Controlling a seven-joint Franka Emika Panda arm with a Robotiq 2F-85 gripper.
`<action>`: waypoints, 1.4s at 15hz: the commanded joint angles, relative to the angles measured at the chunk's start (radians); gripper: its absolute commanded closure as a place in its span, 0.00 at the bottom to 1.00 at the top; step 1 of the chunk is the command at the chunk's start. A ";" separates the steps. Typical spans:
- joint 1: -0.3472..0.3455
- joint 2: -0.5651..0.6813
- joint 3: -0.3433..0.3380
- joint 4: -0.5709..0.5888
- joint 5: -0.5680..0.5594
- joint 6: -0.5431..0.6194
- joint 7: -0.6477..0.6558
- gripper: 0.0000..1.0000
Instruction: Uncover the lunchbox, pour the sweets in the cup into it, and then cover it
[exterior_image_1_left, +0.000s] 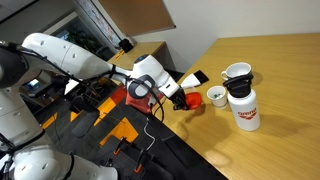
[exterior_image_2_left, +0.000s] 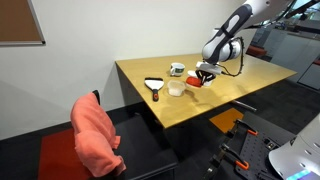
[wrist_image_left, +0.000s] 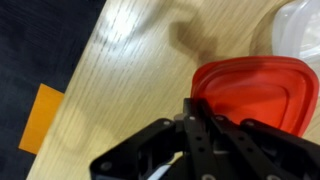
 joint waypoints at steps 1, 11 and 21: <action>-0.076 0.008 0.027 -0.018 0.057 -0.023 0.033 0.98; -0.252 0.115 0.172 -0.017 0.273 0.081 -0.023 0.66; -0.267 -0.024 0.208 -0.107 0.351 0.195 -0.049 0.00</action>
